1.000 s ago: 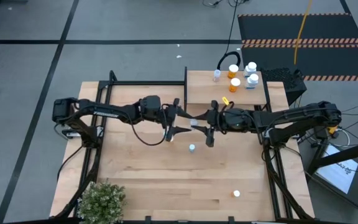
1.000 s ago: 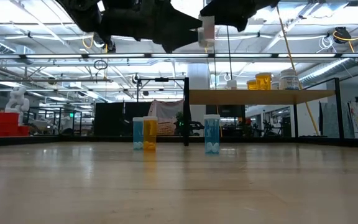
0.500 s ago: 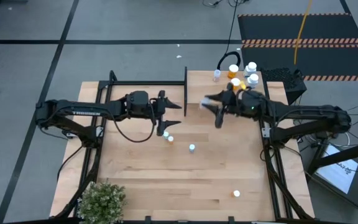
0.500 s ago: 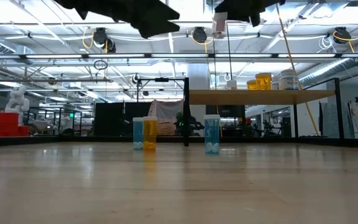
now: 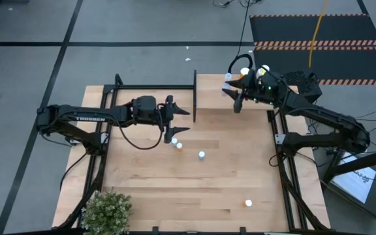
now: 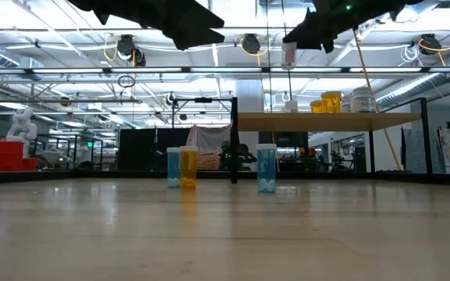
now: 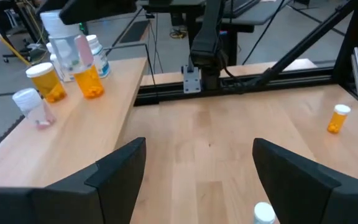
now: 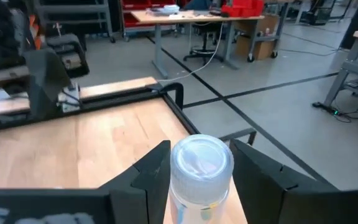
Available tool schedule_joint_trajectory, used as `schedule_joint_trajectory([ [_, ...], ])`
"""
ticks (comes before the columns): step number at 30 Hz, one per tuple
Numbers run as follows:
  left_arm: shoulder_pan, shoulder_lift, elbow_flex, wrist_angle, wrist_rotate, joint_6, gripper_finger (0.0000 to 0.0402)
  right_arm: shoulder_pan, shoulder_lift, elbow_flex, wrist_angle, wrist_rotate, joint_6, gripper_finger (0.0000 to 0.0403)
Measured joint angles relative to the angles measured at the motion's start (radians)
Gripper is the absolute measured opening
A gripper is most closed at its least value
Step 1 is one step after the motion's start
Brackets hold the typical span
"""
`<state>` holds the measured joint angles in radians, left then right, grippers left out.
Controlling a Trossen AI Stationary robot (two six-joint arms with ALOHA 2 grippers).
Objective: Pick and place medicine bottles onto shelf by color
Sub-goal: Put the transparent pill bottle on the shelf aligned with the other transparent pill bottle
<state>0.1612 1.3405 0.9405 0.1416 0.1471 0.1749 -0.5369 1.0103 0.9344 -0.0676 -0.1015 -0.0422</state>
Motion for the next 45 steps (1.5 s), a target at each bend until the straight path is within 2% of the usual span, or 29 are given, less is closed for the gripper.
schedule_joint_trajectory([
  [6,0.000,0.000,0.000,-0.004,0.000,0.001,0.0296,-0.113,0.005,0.000,-0.042,-0.146,-0.072,0.0147],
  [11,0.000,0.000,0.000,-0.003,0.000,0.006,0.0296,-0.173,0.021,0.000,-0.057,-0.217,-0.119,0.0149],
  [18,0.000,0.000,0.000,-0.003,0.000,0.006,0.0296,-0.216,0.078,0.001,-0.073,-0.222,-0.130,0.0148],
  [28,0.000,0.000,0.000,-0.003,0.000,0.004,0.0296,-0.218,0.124,-0.002,-0.077,-0.216,-0.128,0.0149],
  [38,-0.004,0.000,0.000,-0.003,0.000,0.004,0.0296,-0.236,0.124,-0.134,0.104,-0.213,-0.128,0.0149],
  [45,-0.020,0.000,0.000,0.005,0.000,0.030,0.0296,-0.257,0.124,-0.139,0.092,-0.216,-0.159,0.0149],
])
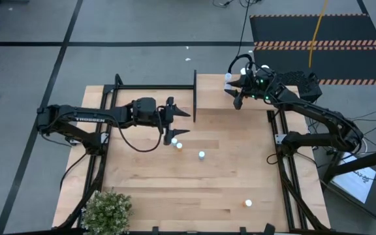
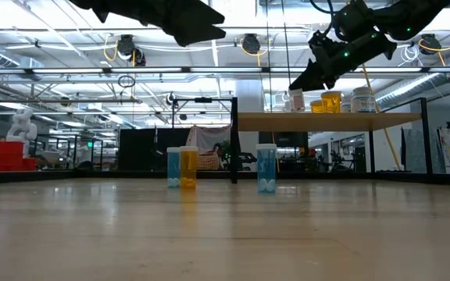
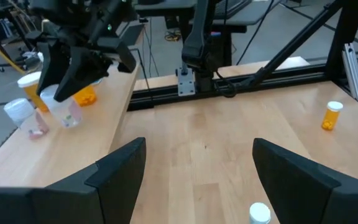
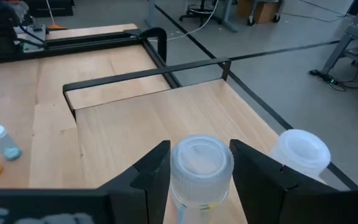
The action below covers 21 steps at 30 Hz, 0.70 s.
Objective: Pick and place medicine bottles onto shelf by color
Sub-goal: Put the transparent pill bottle on the shelf aligned with the other transparent pill bottle
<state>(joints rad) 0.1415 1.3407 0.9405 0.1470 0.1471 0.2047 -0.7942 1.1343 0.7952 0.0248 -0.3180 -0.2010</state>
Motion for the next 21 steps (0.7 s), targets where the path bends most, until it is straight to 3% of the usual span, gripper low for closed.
schedule_joint_trajectory([
  [21,0.000,0.000,0.000,0.005,0.000,0.000,0.0296,-0.014,0.043,-0.002,0.007,-0.001,0.000,0.0153],
])
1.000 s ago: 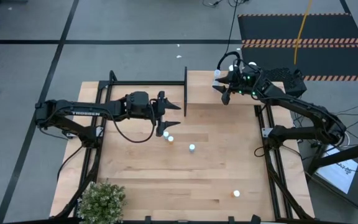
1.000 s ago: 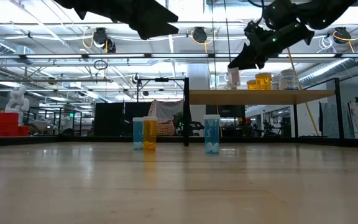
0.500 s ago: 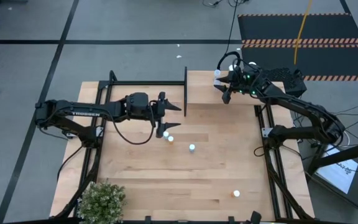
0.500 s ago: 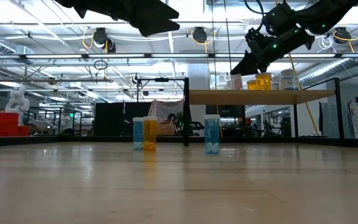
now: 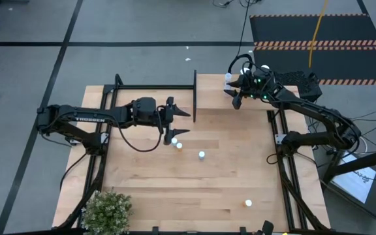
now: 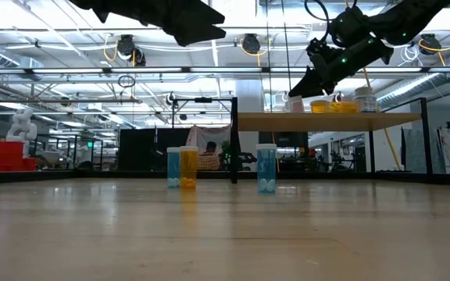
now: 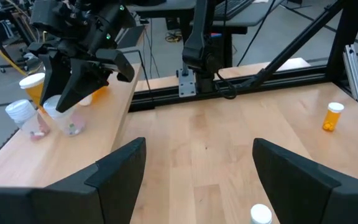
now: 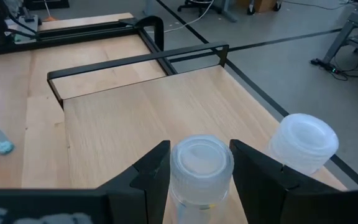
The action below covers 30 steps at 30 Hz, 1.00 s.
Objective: Pick and place medicine bottles onto shelf by color
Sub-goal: Put the transparent pill bottle on the shelf aligned with the other transparent pill bottle
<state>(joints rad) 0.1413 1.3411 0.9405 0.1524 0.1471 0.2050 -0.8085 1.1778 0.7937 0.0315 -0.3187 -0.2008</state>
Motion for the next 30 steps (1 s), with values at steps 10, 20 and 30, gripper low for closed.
schedule_joint_trajectory([
  [10,0.000,0.000,0.000,0.000,0.000,0.001,0.0296,0.000,0.000,0.000,0.002,0.001,-0.017,0.0153],
  [20,0.000,0.000,0.000,0.000,0.000,0.001,0.0296,0.000,0.000,0.000,0.002,0.002,-0.017,0.0153],
  [30,0.000,0.000,0.000,0.001,0.000,0.001,0.0296,0.000,-0.001,0.000,0.002,0.002,-0.017,0.0168],
])
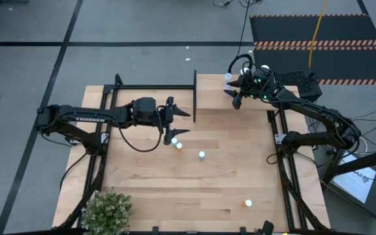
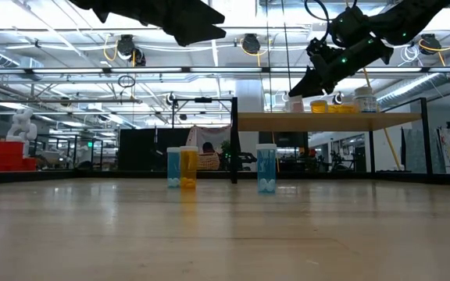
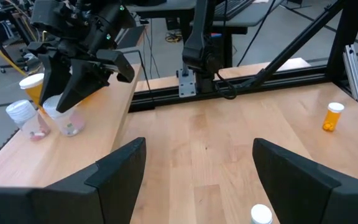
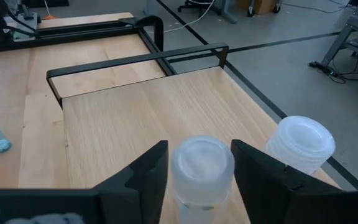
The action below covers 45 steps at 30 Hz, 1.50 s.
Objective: Pick and place medicine bottles onto shelf by color
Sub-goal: Put the transparent pill bottle on the shelf aligned with the other transparent pill bottle, then adjust the large orange pill bottle on the shelf
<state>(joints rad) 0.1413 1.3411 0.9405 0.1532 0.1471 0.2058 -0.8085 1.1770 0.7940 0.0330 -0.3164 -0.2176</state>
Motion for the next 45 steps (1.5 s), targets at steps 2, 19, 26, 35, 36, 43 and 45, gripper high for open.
schedule_joint_trajectory([
  [2,0.000,0.000,0.000,0.000,0.000,0.000,0.0296,0.000,0.000,0.000,0.000,0.000,0.002,0.0181],
  [19,0.000,0.000,0.000,0.003,0.000,0.000,0.0296,0.031,-0.146,0.000,-0.014,0.136,0.079,0.0215],
  [26,0.000,0.000,0.000,0.008,0.000,0.000,0.0296,0.179,-0.259,0.002,-0.189,0.440,0.084,0.0215],
  [35,0.000,0.000,0.000,0.015,0.000,0.019,0.0296,0.346,-0.277,0.002,-0.403,0.795,-0.017,0.0215],
  [36,0.000,0.000,0.000,0.018,0.000,0.018,0.0296,0.354,-0.270,0.002,-0.405,0.803,-0.028,0.0215],
  [43,0.000,0.000,0.000,0.024,0.000,0.017,0.0296,0.365,-0.203,0.107,-0.496,0.789,-0.076,0.0215],
  [45,0.000,0.000,0.000,0.024,0.000,0.018,0.0296,0.355,-0.170,0.178,-0.583,0.786,-0.088,0.0215],
])
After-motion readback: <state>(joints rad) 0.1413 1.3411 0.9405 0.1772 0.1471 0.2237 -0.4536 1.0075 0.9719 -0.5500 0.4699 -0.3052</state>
